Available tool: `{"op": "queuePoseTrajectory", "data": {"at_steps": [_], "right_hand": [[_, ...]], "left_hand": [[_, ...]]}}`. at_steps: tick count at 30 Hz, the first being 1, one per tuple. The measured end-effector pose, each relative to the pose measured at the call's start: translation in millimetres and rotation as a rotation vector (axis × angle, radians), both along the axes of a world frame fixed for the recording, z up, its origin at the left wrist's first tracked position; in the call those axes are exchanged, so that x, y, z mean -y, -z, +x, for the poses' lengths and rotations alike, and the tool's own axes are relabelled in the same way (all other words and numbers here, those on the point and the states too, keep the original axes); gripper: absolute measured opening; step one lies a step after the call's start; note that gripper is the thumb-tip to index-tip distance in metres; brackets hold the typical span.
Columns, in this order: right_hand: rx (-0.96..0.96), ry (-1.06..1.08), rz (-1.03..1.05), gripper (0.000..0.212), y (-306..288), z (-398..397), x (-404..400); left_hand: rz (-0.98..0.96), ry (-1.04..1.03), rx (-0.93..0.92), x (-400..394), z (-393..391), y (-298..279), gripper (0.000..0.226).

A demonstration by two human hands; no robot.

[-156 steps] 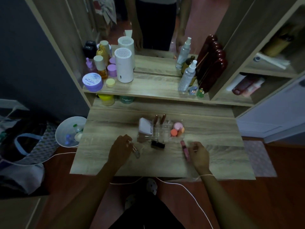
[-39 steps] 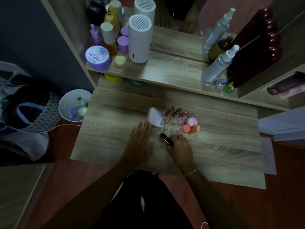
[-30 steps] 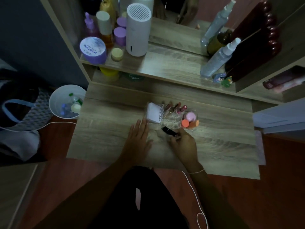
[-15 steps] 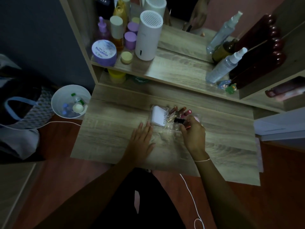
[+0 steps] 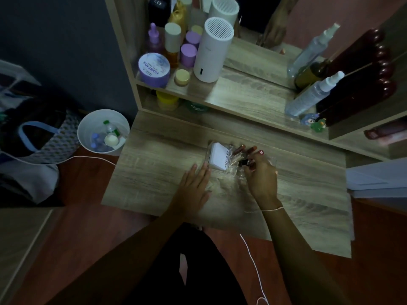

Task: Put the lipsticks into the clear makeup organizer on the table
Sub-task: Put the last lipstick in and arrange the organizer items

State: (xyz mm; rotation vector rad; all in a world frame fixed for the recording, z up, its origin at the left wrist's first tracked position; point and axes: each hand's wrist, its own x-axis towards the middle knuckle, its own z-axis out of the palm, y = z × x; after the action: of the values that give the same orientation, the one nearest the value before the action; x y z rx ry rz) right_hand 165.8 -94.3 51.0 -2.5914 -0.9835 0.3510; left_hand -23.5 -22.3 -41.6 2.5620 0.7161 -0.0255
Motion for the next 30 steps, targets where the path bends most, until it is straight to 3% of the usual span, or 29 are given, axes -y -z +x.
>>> {"op": "queuePoseTrajectory", "data": {"at_steps": [16, 30], "right_hand": [[-0.121, 0.193, 0.002, 0.022, 12.2, 2.5, -2.4], [-0.050, 0.100, 0.071, 0.022, 5.9, -1.2, 2.9]], "left_hand": [[-0.007, 0.003, 0.009, -2.3, 0.7, -1.6, 0.066], [-0.008, -0.005, -0.006, -0.7, 0.9, 4.2, 0.065]]}}
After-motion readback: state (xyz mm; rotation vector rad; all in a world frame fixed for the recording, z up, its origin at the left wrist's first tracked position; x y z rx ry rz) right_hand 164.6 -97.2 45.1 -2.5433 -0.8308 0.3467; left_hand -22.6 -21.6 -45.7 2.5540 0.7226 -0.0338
